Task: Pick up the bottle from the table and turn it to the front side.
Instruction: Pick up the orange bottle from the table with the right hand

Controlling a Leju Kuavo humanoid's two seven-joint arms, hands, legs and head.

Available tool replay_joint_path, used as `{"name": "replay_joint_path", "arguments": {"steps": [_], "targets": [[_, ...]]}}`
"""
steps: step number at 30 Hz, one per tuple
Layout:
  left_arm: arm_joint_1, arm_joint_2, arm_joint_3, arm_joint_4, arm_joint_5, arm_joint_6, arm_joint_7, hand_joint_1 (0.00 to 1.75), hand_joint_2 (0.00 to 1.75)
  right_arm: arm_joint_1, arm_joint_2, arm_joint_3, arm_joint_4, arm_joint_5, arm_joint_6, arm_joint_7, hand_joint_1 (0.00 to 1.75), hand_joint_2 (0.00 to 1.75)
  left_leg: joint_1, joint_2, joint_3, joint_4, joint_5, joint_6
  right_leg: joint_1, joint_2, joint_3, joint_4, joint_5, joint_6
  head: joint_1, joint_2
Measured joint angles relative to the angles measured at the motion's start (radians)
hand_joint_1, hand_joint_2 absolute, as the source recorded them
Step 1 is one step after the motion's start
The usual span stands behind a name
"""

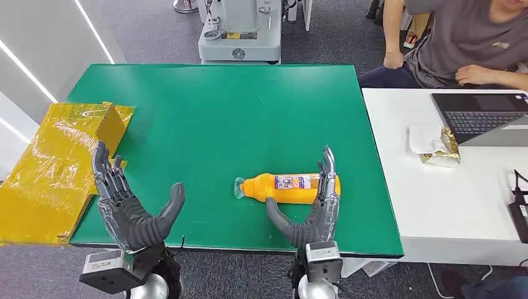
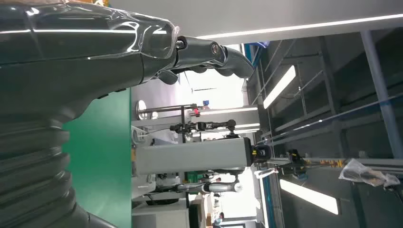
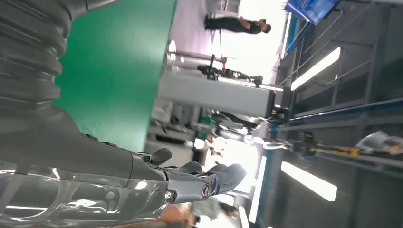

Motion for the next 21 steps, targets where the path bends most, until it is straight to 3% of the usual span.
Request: {"name": "replay_joint_path", "arguments": {"steps": [2,4,8,14,21], "targets": [[0.000,-0.001,0.002,0.000,-0.003,-0.011,0.000,0.00,1.75,-0.007,-0.005,-0.016,-0.001,0.088,0.019,0.043,0.00,1.75,0.000,0.000,0.000,0.000,0.000,0.000,0.000,0.000,0.000,0.000,0.000,0.000,0.000,0.000],[0.000,-0.002,0.007,0.000,-0.005,-0.037,0.000,0.00,1.75,-0.028,-0.024,-0.054,-0.002,0.264,0.069,0.125,0.00,1.75,0.000,0.000,0.000,0.000,0.000,0.000,0.000,0.000,0.000,0.000,0.000,0.000,0.000,0.000],[-0.014,-0.002,0.014,0.007,0.032,-0.072,0.000,0.00,1.75,-0.148,-0.102,-0.129,0.061,0.526,0.184,0.225,0.00,1.75,-0.001,0.000,0.000,0.001,0.001,0.001,0.000,0.001,0.000,0.000,0.002,0.001,0.000,0.000],[-0.088,0.005,0.014,0.032,0.110,-0.072,0.000,0.00,1.75,-0.517,-0.237,-0.153,0.348,0.566,0.388,0.189,0.00,1.75,-0.002,0.000,-0.002,0.002,0.006,0.006,-0.003,0.000,0.000,0.000,0.008,0.004,0.000,0.000],[-0.123,0.019,0.014,0.047,0.135,-0.081,0.000,0.00,1.75,-0.874,-0.334,-0.107,0.599,0.540,0.753,0.169,0.00,1.75,-0.003,-0.001,-0.002,0.003,0.007,0.007,-0.003,-0.001,0.000,0.000,0.008,0.004,0.000,0.000]]}}
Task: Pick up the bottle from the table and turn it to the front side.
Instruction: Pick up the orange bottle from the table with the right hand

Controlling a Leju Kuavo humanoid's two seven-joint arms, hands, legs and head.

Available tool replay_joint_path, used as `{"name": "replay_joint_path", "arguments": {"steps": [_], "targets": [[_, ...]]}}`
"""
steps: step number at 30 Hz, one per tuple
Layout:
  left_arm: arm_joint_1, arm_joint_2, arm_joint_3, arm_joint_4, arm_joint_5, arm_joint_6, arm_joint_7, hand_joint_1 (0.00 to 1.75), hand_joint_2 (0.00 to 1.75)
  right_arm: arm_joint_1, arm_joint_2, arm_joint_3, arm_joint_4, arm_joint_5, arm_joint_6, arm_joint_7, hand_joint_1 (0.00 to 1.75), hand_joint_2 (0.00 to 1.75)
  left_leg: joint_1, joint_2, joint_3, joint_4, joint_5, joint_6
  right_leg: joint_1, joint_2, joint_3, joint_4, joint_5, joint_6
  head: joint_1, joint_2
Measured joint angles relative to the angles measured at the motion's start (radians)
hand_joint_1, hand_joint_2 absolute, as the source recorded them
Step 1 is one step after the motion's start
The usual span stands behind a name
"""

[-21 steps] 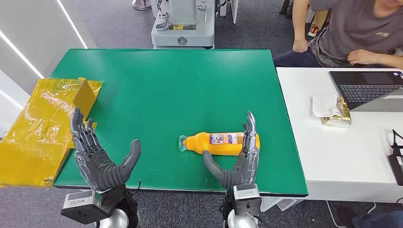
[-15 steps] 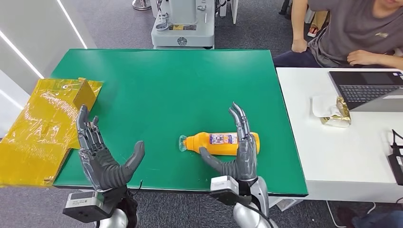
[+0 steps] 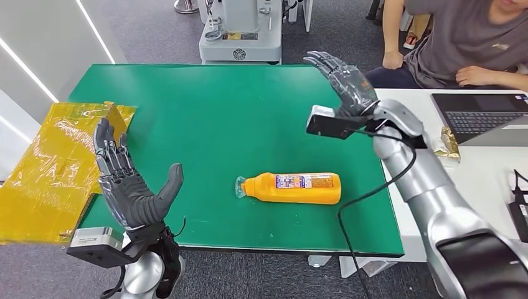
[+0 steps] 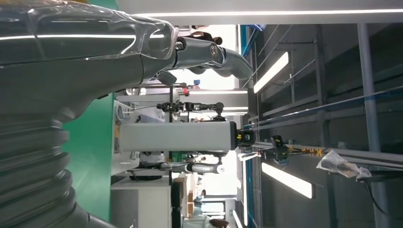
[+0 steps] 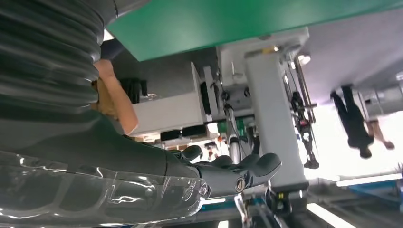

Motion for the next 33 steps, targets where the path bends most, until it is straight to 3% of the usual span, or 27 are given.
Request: {"name": "replay_joint_path", "arguments": {"steps": [8,13,23,33], "targets": [[-0.012,0.013,0.000,0.007,0.011,-0.008,0.000,0.00,1.75,-0.184,-0.020,0.089,0.140,-0.004,0.156,-0.020,0.00,1.75,0.000,0.001,-0.002,0.000,-0.001,0.000,0.000,0.001,-0.002,0.000,0.000,0.000,0.000,0.000],[-0.016,0.019,0.000,0.015,0.017,-0.008,0.000,0.00,1.75,-0.239,0.003,0.137,0.209,-0.034,0.223,-0.028,0.00,1.75,0.000,0.000,-0.002,-0.001,0.000,0.000,0.000,0.000,-0.002,0.000,0.000,0.000,0.000,0.000],[-0.019,0.020,0.000,0.018,0.017,-0.001,0.000,0.00,1.75,-0.153,0.098,0.235,0.352,-0.079,0.316,-0.074,0.00,1.75,0.000,0.000,-0.002,-0.001,0.000,0.000,0.001,0.000,-0.002,0.000,0.000,0.000,0.000,0.000],[-0.020,0.020,0.000,0.021,0.017,-0.001,0.000,0.00,1.75,-0.120,0.134,0.283,0.417,-0.079,0.320,-0.072,0.00,1.75,0.000,0.000,-0.002,-0.001,0.000,0.000,0.000,0.000,-0.002,0.000,0.000,0.000,0.000,0.000]]}}
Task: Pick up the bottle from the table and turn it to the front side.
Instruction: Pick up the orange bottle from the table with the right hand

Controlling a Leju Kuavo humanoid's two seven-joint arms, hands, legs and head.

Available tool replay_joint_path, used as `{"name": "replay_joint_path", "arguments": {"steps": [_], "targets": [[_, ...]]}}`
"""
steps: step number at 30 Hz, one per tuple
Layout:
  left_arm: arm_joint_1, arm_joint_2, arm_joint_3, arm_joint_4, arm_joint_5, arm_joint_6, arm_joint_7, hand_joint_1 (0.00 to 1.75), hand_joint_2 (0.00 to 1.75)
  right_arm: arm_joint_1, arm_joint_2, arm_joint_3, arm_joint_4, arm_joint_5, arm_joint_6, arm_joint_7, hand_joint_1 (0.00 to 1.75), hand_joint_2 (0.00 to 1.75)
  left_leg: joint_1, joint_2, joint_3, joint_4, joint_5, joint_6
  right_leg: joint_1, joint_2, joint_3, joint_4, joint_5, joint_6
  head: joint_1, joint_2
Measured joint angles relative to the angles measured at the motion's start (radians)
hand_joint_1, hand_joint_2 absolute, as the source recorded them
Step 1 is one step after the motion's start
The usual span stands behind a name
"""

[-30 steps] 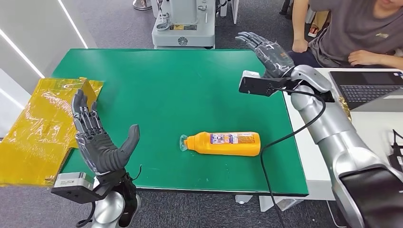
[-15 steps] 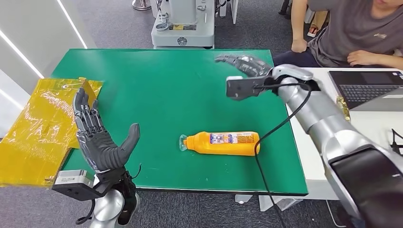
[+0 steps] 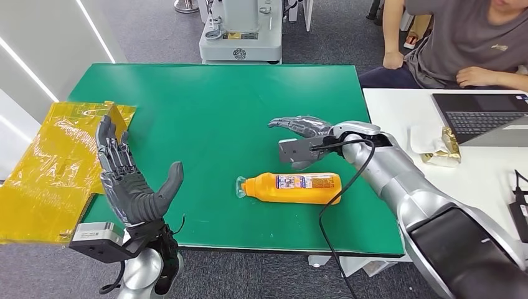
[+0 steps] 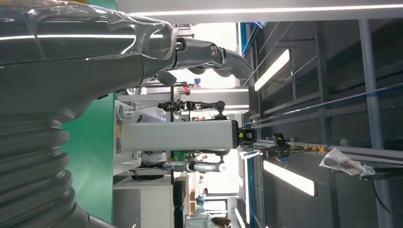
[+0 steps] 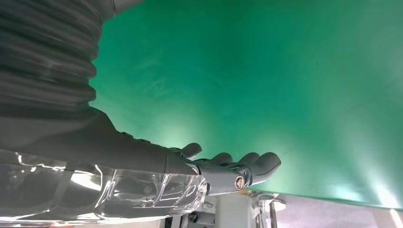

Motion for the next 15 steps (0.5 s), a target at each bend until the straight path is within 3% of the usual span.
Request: {"name": "replay_joint_path", "arguments": {"steps": [6,15], "targets": [[-0.004,0.000,0.000,0.005,0.001,-0.004,0.000,0.00,1.75,0.008,0.006,0.013,0.022,-0.005,0.018,0.005,0.00,1.75,0.000,0.000,0.000,0.000,0.000,0.000,0.000,0.000,0.000,0.000,0.000,0.000,0.000,0.000],[-0.013,-0.002,0.000,0.017,-0.009,-0.022,0.000,0.00,1.75,0.076,0.004,0.041,0.064,-0.016,-0.035,0.011,0.00,1.75,0.000,0.000,0.000,0.000,0.000,0.000,0.000,0.000,0.000,0.000,0.000,0.000,0.000,0.000]]}}
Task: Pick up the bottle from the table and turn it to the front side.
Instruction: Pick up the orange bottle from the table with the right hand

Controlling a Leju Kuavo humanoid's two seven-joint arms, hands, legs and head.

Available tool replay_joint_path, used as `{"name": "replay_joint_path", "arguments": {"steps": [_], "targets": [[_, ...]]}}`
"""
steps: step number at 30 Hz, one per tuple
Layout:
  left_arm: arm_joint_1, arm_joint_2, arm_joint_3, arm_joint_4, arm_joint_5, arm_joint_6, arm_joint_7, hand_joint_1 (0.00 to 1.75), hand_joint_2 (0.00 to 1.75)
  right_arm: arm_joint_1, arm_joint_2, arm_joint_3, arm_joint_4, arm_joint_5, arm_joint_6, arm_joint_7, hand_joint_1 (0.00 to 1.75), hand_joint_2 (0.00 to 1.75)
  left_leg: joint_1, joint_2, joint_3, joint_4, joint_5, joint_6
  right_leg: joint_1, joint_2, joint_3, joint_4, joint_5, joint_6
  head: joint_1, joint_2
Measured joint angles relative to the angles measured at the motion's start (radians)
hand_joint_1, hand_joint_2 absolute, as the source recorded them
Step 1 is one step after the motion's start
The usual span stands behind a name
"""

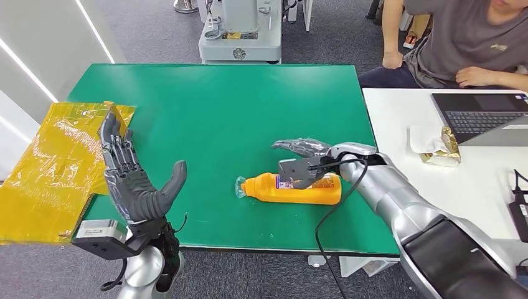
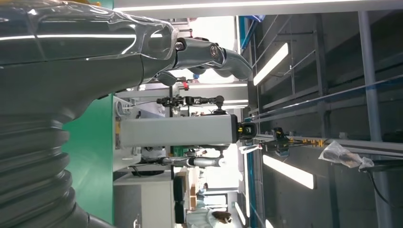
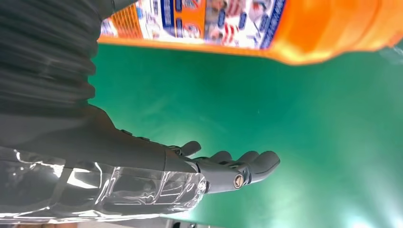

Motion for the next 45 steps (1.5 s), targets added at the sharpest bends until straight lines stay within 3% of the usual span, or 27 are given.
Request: {"name": "replay_joint_path", "arguments": {"steps": [10,28,45], "targets": [[0.000,-0.002,0.000,0.014,-0.005,-0.004,0.000,0.00,1.75,0.020,-0.017,0.016,0.018,-0.006,-0.007,0.010,0.00,1.75,0.000,0.000,0.000,0.000,0.000,0.000,0.000,0.001,0.000,0.000,0.000,0.000,0.000,0.000],[0.004,-0.002,0.000,0.031,-0.003,0.020,0.000,0.00,1.75,0.033,-0.053,0.093,0.040,0.030,-0.079,0.104,0.00,1.75,0.000,0.000,0.000,0.000,0.000,0.000,0.000,0.000,0.000,0.000,0.000,0.000,0.000,0.000],[0.021,0.002,0.000,0.031,0.014,0.033,0.000,0.00,1.75,0.048,-0.087,0.128,0.052,0.018,-0.084,0.124,0.00,1.75,0.000,0.001,0.001,0.000,0.000,0.000,0.000,0.001,0.000,0.000,0.000,0.000,0.000,0.000]]}}
